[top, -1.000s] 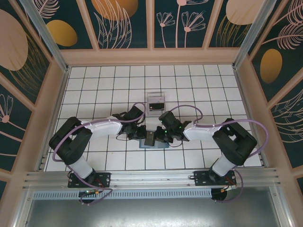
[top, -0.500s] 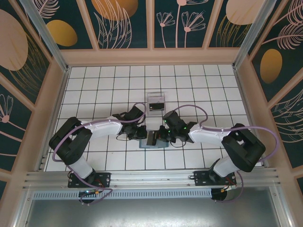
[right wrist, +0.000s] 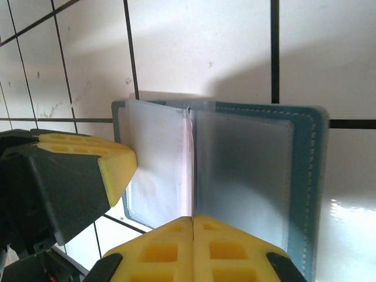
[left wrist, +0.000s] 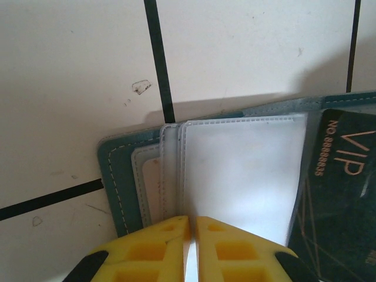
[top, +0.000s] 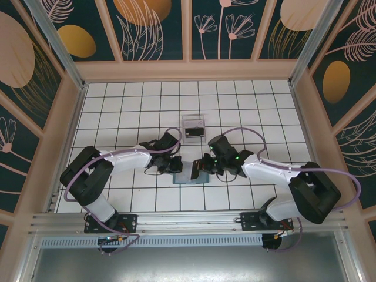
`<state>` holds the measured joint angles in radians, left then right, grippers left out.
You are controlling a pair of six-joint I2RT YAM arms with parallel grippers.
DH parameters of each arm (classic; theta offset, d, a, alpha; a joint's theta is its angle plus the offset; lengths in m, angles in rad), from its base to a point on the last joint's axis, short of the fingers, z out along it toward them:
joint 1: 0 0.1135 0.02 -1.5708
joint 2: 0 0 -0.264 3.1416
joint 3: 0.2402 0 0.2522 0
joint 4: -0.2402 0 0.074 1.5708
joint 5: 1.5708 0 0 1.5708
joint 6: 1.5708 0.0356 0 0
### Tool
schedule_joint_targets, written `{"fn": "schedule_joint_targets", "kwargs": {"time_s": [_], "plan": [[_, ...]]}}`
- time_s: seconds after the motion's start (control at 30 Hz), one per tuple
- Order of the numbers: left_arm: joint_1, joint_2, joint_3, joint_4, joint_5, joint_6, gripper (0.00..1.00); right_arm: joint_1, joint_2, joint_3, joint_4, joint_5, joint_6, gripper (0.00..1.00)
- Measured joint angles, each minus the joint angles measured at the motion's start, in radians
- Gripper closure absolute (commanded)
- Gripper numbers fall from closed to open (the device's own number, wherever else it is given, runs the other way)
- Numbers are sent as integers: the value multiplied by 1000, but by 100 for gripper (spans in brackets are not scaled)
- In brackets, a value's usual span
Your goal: Take the credit cards out of the card holder
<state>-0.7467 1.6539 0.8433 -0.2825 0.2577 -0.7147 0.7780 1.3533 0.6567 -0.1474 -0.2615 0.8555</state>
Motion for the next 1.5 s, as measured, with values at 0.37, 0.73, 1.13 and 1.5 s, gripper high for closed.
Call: {"fn": "schedule_joint_targets", "kwargs": {"time_s": [0.37, 0.73, 1.13, 1.5], "plan": [[0, -32, -28, -3, -5, -1, 83, -12, -27, 32, -79, 40, -75, 100], [-1, -73, -59, -8, -4, -23, 79, -53, -3, 211, -181, 76, -377, 100], [-1, -101, -59, -14, -9, -35, 78, -56, 201, 561, -372, 239, -908, 100], [-1, -117, -60, -13, -31, -38, 78, -61, 401, 787, -525, 320, -1433, 100]]}}
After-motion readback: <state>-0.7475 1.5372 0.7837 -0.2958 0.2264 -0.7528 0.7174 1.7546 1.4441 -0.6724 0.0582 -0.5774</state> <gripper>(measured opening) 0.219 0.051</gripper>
